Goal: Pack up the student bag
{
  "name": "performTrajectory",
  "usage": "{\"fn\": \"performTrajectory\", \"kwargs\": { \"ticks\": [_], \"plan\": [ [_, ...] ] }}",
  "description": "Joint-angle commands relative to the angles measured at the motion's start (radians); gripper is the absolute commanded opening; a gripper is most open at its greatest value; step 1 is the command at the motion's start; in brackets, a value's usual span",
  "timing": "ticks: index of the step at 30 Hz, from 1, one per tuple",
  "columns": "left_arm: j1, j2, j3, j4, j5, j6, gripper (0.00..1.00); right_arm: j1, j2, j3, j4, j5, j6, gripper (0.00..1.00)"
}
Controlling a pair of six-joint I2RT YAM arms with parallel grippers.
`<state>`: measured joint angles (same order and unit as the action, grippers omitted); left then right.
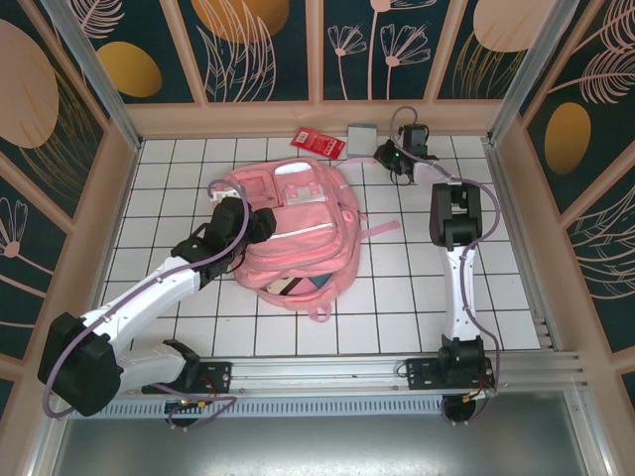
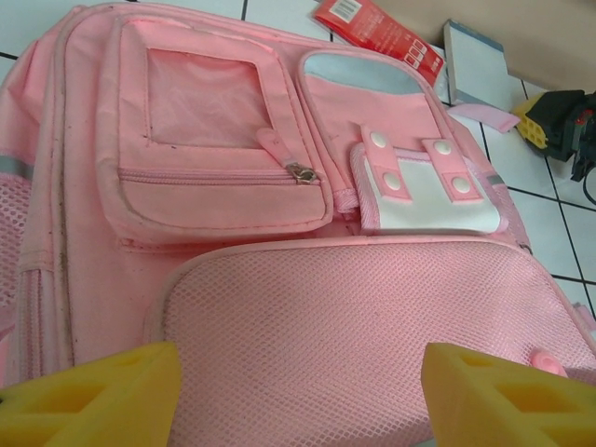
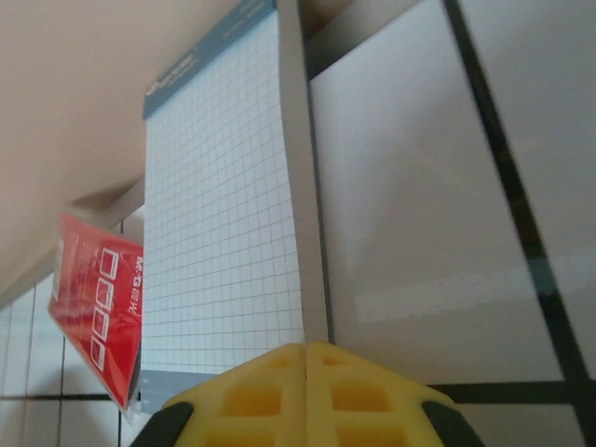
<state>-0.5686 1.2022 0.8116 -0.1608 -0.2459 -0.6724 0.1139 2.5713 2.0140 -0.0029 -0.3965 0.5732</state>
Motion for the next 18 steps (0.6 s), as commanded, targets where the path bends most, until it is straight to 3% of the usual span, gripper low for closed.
{"fn": "performTrajectory", "kwargs": {
  "ticks": [1,8,18],
  "plan": [
    [0.003,0.007,0.012,0.026,0.004,0.021,0.70,0.023,0.022,0.001,-0.037,-0.018,-0.010,0.00],
    [0.003,0.004,0.006,0.032,0.001,0.022,0.70,0.025,-0.095,-0.149,0.012,0.023,-0.012,0.00],
    [0.003,-0.011,-0.012,0.051,0.015,0.020,0.70,0.015,-0.400,-0.583,0.155,0.104,-0.017,0.00]
  ]
}}
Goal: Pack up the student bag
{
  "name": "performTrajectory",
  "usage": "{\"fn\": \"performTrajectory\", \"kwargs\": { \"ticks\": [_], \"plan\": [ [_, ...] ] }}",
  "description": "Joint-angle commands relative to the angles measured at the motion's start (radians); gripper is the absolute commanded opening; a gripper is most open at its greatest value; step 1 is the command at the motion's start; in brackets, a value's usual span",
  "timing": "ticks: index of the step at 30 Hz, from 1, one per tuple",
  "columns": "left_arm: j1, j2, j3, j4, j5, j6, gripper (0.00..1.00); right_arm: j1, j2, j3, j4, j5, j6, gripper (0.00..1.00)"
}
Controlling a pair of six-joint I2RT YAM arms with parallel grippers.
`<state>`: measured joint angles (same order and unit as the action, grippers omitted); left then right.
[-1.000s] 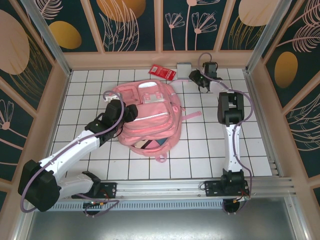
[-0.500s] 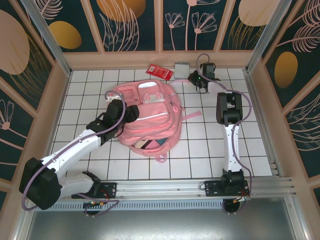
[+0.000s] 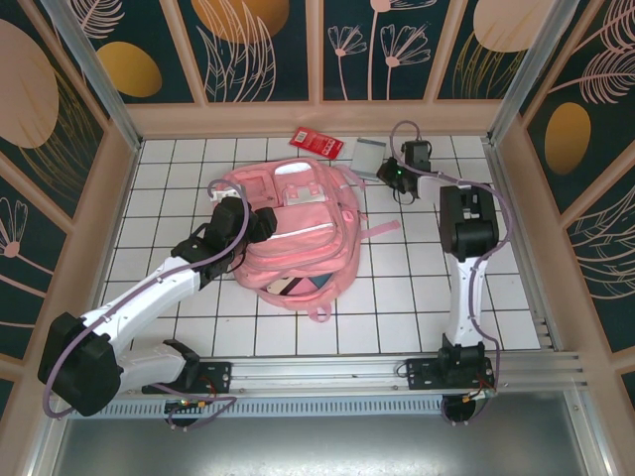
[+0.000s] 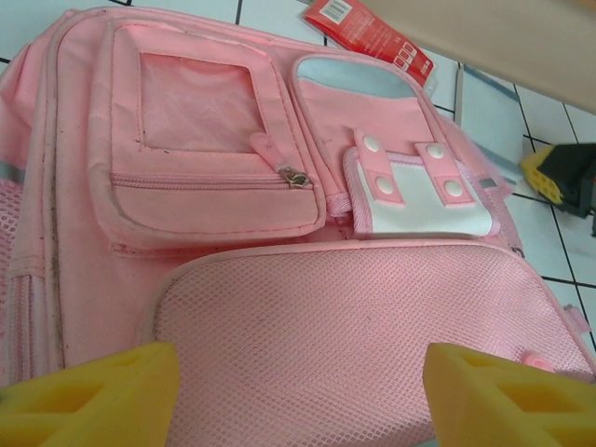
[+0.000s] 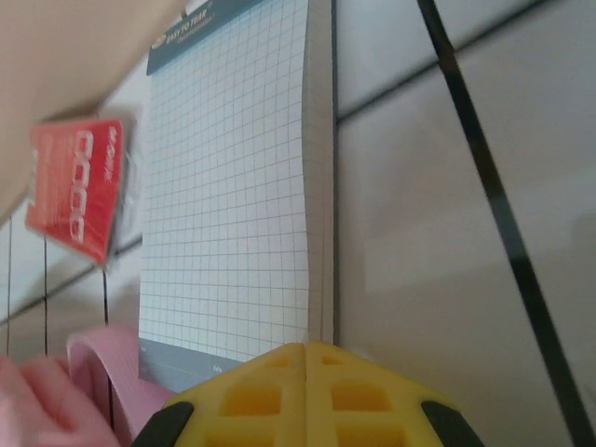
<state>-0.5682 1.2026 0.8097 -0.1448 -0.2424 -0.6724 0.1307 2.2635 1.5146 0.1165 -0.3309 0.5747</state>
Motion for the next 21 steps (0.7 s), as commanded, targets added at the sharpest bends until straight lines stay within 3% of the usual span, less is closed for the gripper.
{"fn": "performTrajectory", "kwargs": {
  "ticks": [1,11,21],
  "plan": [
    [0.002,-0.015,-0.013,0.038,0.013,0.021,0.70,-0.002,-0.120,-0.129,0.046,0.043,-0.023,0.00],
    [0.002,-0.023,-0.023,0.059,0.065,0.037,0.72,-0.034,-0.427,-0.521,0.085,0.101,-0.026,0.00],
    [-0.038,0.080,0.034,0.142,0.157,0.043,0.73,-0.095,-0.742,-0.835,0.064,0.152,-0.027,0.00]
  ]
}}
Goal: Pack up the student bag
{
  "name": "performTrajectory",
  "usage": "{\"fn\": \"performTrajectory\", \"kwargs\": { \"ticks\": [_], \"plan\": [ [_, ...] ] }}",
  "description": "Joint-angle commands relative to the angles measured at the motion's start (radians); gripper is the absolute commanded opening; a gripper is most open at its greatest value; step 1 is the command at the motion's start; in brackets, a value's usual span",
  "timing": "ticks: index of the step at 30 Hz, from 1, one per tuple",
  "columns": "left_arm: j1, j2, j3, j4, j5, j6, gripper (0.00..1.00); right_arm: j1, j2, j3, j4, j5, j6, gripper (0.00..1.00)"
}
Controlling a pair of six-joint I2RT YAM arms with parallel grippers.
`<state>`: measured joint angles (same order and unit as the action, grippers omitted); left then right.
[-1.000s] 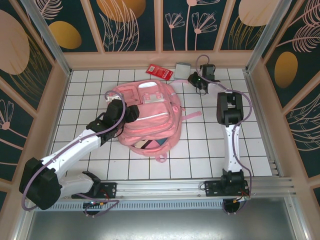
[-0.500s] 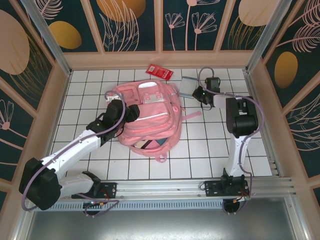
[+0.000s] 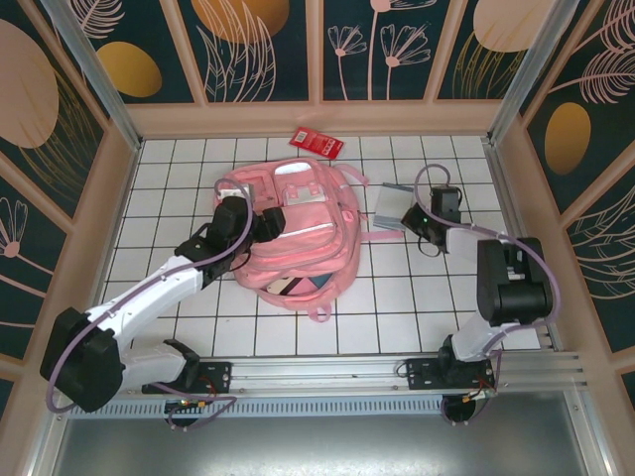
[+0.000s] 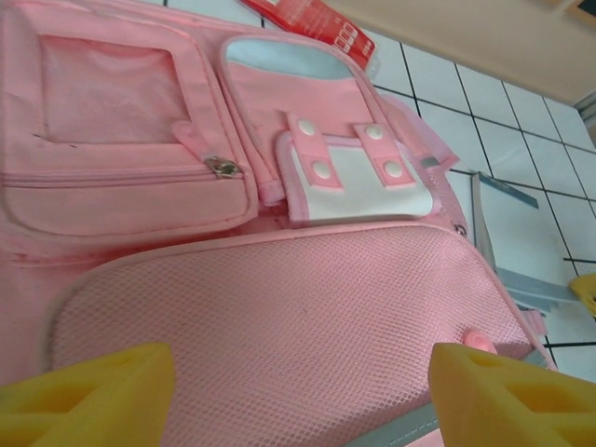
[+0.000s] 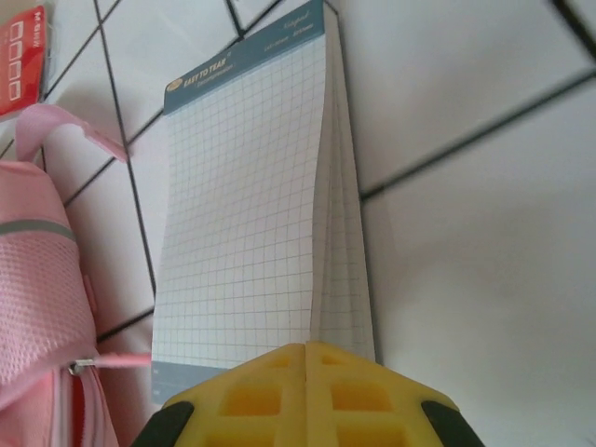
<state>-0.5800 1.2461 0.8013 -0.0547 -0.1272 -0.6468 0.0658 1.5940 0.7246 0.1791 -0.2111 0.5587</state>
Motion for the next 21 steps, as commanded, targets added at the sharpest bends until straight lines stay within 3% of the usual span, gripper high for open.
{"fn": "performTrajectory", "kwargs": {
  "ticks": [1,4,8,21],
  "plan": [
    [-0.041,0.058,0.060,0.057,0.040,0.021,0.73,-0.039,-0.097,-0.059,-0.001,0.025,-0.021,0.04],
    [-0.095,0.141,0.132,0.071,0.036,0.027,0.73,-0.047,-0.137,-0.070,-0.029,0.025,-0.039,0.29],
    [-0.168,0.279,0.267,0.082,0.036,0.032,0.73,-0.047,-0.155,-0.070,-0.040,0.048,-0.046,0.40],
    [-0.269,0.777,0.673,0.122,0.127,-0.020,0.62,-0.046,-0.107,-0.072,0.010,0.093,-0.060,0.44]
  ]
}}
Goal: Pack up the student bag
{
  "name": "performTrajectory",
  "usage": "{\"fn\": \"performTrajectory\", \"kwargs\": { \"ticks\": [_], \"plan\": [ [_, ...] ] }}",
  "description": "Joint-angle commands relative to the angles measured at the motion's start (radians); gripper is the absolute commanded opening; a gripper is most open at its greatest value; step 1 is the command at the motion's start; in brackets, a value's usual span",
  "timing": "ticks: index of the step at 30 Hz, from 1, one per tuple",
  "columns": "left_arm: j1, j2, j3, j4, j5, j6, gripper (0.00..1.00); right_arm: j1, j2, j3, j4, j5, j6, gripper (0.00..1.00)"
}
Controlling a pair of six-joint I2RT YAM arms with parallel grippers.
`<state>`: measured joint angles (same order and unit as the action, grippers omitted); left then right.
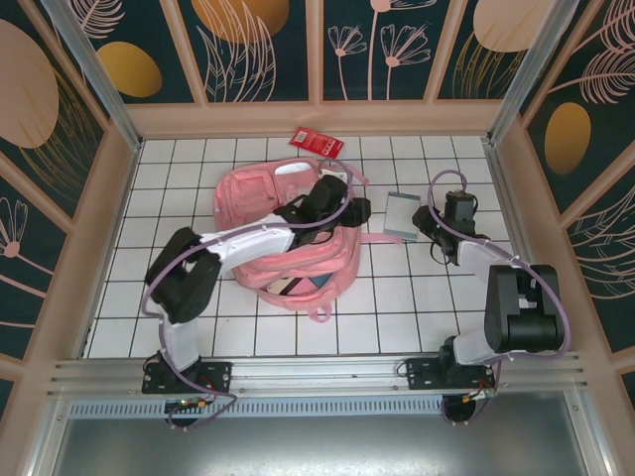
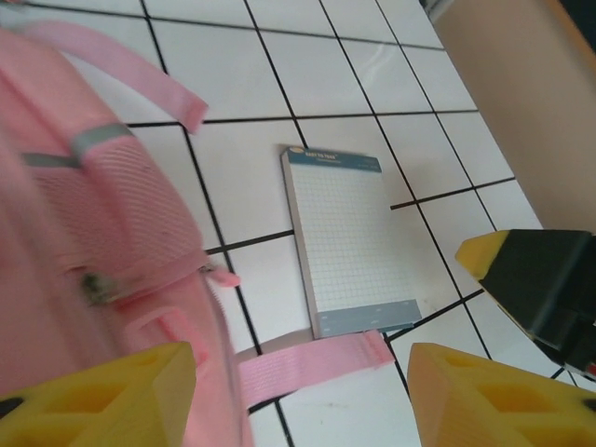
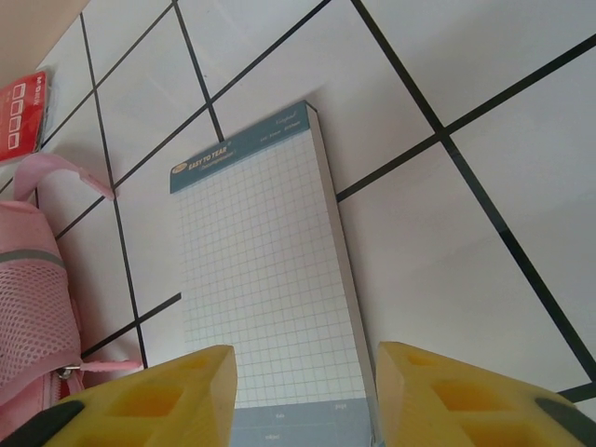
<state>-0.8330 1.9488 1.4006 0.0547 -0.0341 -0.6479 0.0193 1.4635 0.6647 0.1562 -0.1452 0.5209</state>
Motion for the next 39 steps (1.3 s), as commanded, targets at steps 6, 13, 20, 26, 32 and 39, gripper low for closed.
{"fn": "performTrajectory", "kwargs": {
  "ticks": [6,13,20,26,32,39],
  "plan": [
    [-0.032,0.240,0.231,-0.002,0.056,-0.038,0.60,-0.001,0.074,-0.008,0.076,0.015,-0.015,0.44],
    [-0.050,0.398,0.422,-0.071,0.058,-0.039,0.58,-0.001,0.148,0.008,0.104,0.014,-0.012,0.40],
    [-0.049,0.538,0.580,-0.212,0.002,-0.071,0.59,0.007,0.211,0.028,0.123,-0.004,-0.009,0.37],
    [-0.050,0.591,0.636,-0.270,-0.023,-0.092,0.59,0.020,0.233,0.042,0.128,-0.020,-0.011,0.32],
    [-0.049,0.624,0.647,-0.226,0.080,-0.113,0.59,0.036,0.249,0.053,0.127,-0.039,-0.010,0.31],
    [-0.048,0.592,0.594,-0.120,0.212,-0.146,0.57,0.034,0.261,0.051,0.138,-0.081,0.004,0.24]
  ]
}}
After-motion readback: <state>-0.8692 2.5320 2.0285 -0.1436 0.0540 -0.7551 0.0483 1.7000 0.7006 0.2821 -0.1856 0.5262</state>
